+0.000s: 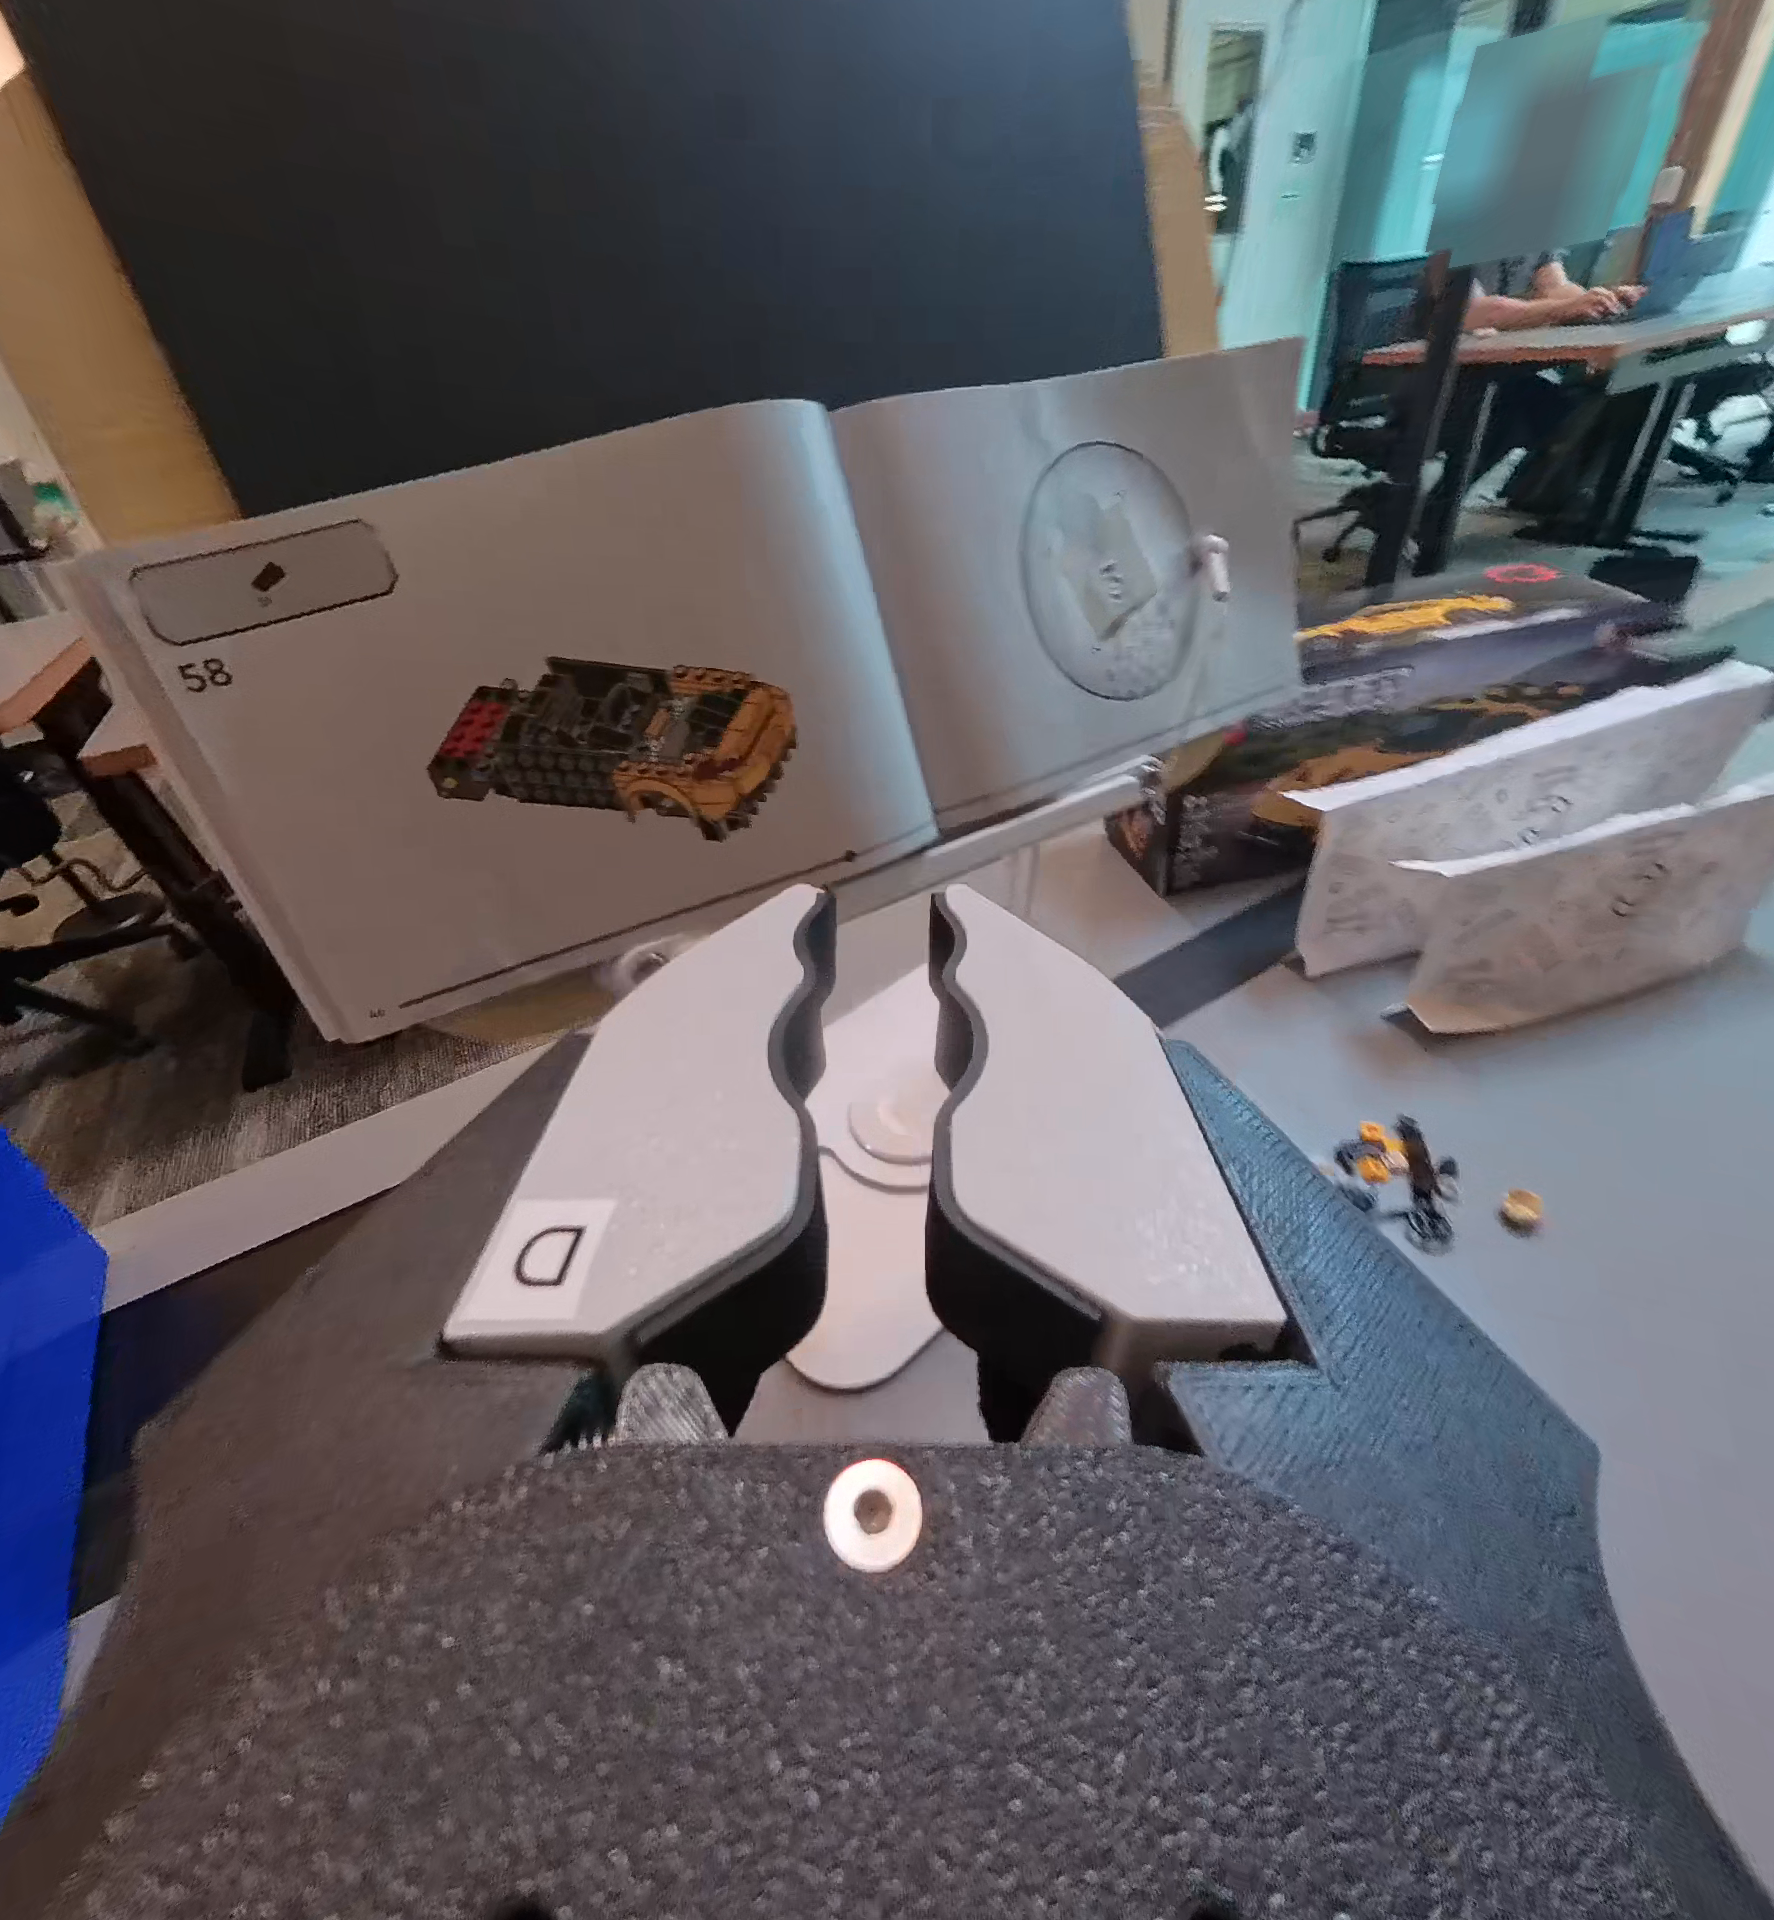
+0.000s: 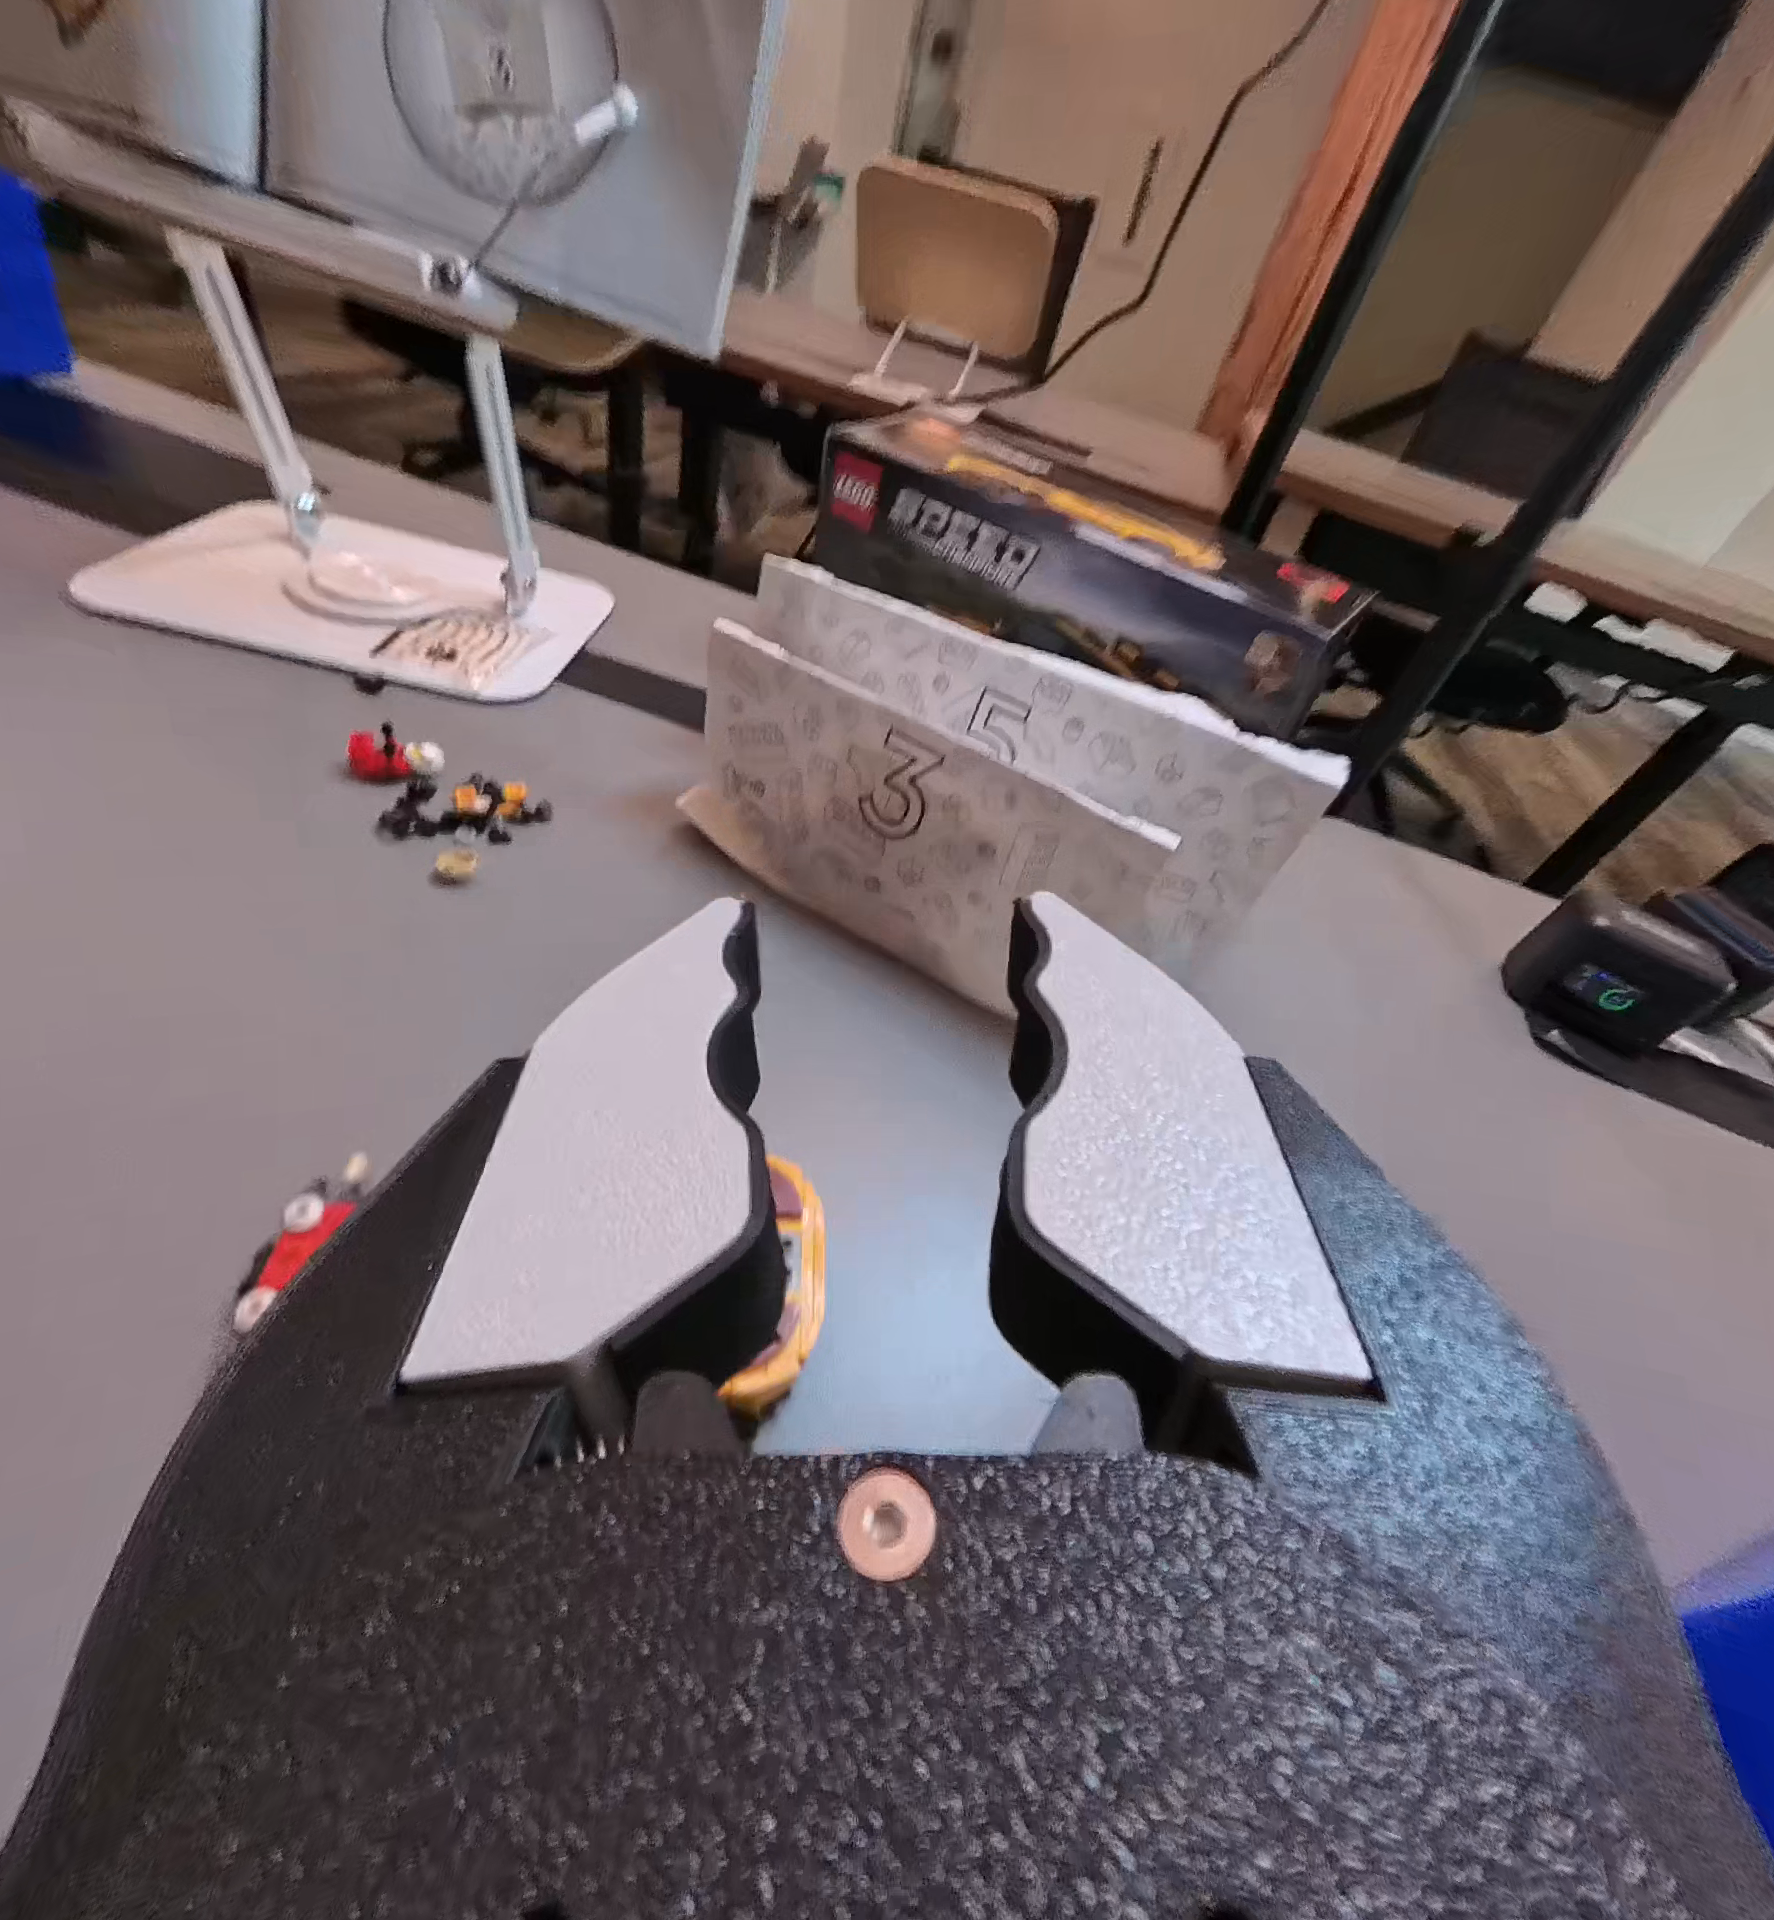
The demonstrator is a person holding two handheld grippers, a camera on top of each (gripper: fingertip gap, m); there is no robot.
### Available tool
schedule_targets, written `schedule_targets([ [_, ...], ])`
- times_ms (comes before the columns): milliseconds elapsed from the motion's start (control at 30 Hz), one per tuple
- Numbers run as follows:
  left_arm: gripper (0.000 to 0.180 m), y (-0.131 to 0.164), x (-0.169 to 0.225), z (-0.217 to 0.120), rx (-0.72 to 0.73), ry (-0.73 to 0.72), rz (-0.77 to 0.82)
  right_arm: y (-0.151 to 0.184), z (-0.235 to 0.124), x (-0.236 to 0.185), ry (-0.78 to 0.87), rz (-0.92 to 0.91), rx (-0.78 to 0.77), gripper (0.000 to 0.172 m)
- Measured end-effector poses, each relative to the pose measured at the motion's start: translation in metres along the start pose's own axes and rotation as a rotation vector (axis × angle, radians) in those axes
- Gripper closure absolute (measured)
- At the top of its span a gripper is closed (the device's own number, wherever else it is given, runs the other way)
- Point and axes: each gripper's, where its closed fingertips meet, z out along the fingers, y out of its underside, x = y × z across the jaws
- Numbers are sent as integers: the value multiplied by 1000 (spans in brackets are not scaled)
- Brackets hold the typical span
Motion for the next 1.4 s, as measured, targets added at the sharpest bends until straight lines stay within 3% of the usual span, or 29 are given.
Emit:
schedule_targets([
  [167,167,13,33,-57,-34,92,66,37,-11,-9,-196,-26,-180,109],
  [333,168,53,60,-106,-114,141,66,69,-27,-20,-308,-55,-299,106],
  [467,168,83,72,-126,-142,154,10,90,-32,-29,-369,-73,-368,103],
  [800,167,115,88,-119,-173,243,-47,121,-47,-35,-448,-116,-531,101],
  [933,167,119,96,-119,-183,279,-23,135,-35,-36,-468,-132,-568,95],
  [1067,167,123,101,-117,-193,311,-43,135,-17,-44,-612,-101,-598,90],
  [1200,167,123,104,-120,-193,319,-29,129,-7,-61,-679,-176,-660,108],
  [1400,158,128,124,-123,-214,406,3,110,3,-127,-658,-210,-650,109],
])
